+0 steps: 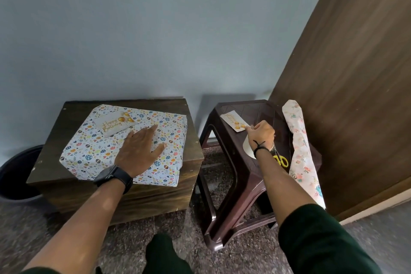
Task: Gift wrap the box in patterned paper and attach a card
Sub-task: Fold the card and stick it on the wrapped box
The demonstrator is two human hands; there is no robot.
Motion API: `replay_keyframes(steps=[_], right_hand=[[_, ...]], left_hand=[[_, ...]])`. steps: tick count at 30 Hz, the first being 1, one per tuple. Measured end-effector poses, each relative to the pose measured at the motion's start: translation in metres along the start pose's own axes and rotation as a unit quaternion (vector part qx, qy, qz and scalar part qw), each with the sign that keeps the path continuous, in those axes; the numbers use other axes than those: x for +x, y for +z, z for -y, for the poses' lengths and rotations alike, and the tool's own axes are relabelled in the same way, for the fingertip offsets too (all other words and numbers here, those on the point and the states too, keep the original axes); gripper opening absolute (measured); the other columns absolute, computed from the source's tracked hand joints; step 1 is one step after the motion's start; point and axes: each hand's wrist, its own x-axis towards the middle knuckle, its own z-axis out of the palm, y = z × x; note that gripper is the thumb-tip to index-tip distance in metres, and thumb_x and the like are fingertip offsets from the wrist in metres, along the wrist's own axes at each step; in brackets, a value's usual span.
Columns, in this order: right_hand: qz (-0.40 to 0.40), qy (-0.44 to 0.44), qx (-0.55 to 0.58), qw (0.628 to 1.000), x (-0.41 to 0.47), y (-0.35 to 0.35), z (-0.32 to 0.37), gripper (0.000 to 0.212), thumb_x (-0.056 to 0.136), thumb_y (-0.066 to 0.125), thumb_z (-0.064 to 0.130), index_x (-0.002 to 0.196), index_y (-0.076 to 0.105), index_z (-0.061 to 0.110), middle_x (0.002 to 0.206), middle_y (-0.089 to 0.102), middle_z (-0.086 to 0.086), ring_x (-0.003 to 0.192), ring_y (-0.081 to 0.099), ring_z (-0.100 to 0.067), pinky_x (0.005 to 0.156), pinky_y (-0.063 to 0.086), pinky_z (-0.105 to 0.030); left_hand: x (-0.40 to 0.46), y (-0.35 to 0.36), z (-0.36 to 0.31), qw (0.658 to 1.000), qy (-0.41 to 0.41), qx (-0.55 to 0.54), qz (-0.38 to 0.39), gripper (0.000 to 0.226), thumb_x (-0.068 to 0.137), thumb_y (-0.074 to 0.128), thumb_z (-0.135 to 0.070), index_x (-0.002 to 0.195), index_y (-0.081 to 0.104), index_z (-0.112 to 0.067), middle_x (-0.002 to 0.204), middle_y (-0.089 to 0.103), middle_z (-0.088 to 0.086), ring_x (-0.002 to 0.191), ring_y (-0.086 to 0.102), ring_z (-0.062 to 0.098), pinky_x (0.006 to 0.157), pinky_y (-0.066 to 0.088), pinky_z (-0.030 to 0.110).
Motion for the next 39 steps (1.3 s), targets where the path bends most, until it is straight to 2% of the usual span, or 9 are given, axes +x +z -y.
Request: replay_keyframes(steps=[9, 17, 25, 29, 39], right_hand=[[-0.06, 0.0, 0.006, 0.998, -0.004, 0.015, -0.002, 0.019, 0.093, 0.053, 0.021, 0.089, 0.058, 0.003, 0.097, 0.063, -0.016, 0.089, 0.061, -0.034, 0.061, 0.038, -0.033], [-0.079, -0.028, 0.024, 0.996, -0.007, 0.015, -0.006, 0.013, 0.09, 0.053, 0.014, 0.087, 0.057, 0.001, 0.102, 0.054, -0.017, 0.08, 0.058, -0.036, 0.059, 0.034, -0.031], [-0.105, -0.044, 0.061, 0.992, -0.003, 0.014, -0.01, 0.01, 0.087, 0.054, 0.011, 0.086, 0.057, 0.001, 0.096, 0.058, -0.018, 0.079, 0.057, -0.036, 0.06, 0.036, -0.031], [-0.087, -0.047, 0.059, 0.993, 0.0, 0.013, -0.014, 0.011, 0.089, 0.051, 0.011, 0.086, 0.053, 0.001, 0.09, 0.062, -0.018, 0.081, 0.058, -0.035, 0.06, 0.036, -0.032], [-0.045, -0.081, -0.008, 0.996, -0.002, 0.014, -0.012, 0.016, 0.092, 0.045, 0.012, 0.094, 0.051, -0.003, 0.089, 0.063, -0.024, 0.083, 0.06, -0.042, 0.059, 0.034, -0.034]], left_hand=[[0.0, 0.001, 0.0, 1.0, 0.003, 0.0, -0.005, 0.066, 0.095, 0.042, -0.048, 0.148, 0.021, -0.016, 0.152, 0.033, 0.005, 0.141, 0.028, 0.021, 0.119, 0.01, 0.041], [-0.001, -0.001, -0.001, 1.0, 0.003, 0.003, -0.008, 0.066, 0.095, 0.043, -0.048, 0.148, 0.022, -0.015, 0.151, 0.035, 0.006, 0.14, 0.031, 0.022, 0.118, 0.011, 0.041], [-0.001, -0.002, -0.002, 1.0, 0.001, -0.009, -0.003, 0.066, 0.095, 0.043, -0.048, 0.148, 0.023, -0.014, 0.152, 0.033, 0.006, 0.14, 0.029, 0.022, 0.119, 0.012, 0.041], [-0.001, -0.002, -0.001, 1.0, -0.001, -0.013, -0.004, 0.066, 0.094, 0.044, -0.048, 0.147, 0.024, -0.014, 0.151, 0.035, 0.007, 0.139, 0.031, 0.023, 0.119, 0.013, 0.042], [-0.001, -0.002, -0.003, 1.0, -0.006, -0.017, -0.005, 0.066, 0.094, 0.043, -0.049, 0.148, 0.023, -0.015, 0.152, 0.033, 0.005, 0.141, 0.029, 0.021, 0.119, 0.011, 0.04]])
